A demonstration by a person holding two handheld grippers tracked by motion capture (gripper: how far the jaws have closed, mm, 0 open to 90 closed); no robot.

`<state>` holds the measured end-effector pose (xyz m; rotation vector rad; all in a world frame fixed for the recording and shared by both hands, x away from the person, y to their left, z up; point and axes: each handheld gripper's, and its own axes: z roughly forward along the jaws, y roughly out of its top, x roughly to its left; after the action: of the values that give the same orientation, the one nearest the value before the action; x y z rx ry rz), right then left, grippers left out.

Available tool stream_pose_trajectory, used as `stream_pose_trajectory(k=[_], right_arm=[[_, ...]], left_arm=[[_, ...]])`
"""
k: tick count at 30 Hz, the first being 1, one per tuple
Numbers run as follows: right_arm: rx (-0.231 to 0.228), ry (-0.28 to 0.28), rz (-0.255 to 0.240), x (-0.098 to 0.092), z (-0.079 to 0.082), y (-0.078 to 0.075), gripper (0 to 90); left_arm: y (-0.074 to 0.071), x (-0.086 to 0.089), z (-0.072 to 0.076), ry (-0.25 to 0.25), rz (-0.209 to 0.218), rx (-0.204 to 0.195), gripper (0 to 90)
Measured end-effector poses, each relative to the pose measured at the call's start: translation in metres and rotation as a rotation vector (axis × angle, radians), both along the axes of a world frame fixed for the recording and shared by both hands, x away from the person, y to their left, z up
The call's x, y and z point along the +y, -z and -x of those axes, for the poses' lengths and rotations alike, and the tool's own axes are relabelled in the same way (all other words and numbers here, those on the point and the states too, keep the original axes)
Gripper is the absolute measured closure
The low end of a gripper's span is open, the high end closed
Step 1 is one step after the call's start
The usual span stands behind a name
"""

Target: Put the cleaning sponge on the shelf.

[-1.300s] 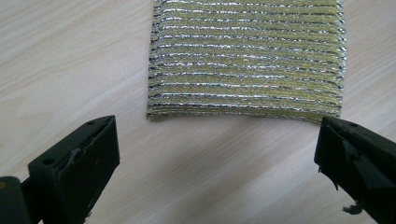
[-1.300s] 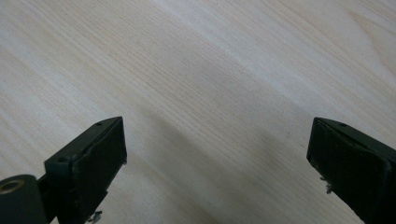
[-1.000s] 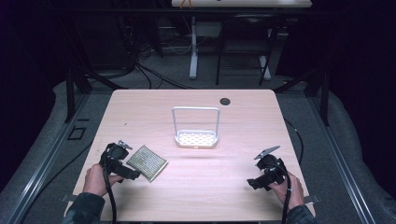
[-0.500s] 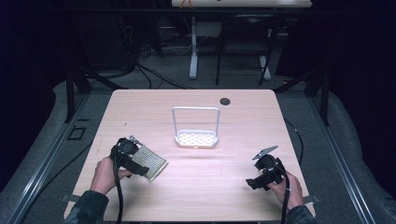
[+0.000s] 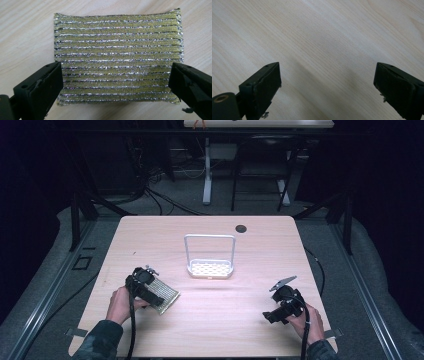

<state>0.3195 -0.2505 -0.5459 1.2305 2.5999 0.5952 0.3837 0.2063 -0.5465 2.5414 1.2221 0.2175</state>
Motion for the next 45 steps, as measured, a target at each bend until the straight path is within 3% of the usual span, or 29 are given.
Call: stream_pose_trajectory(k=[22,45], right_arm=[[0.001,0.002,-0.011,-0.0012,0.0011,-0.001,7.6],[-0.007,0.004,0.002,-0.0009,0.0017,-0.0018,8.0]], left_arm=[[0.0078,0.0007,0.0008,-0.032,0.012,0.001,3.7],[0.0035,0.003,0.0053,-0.063,0.02,-0.03,27.1]])
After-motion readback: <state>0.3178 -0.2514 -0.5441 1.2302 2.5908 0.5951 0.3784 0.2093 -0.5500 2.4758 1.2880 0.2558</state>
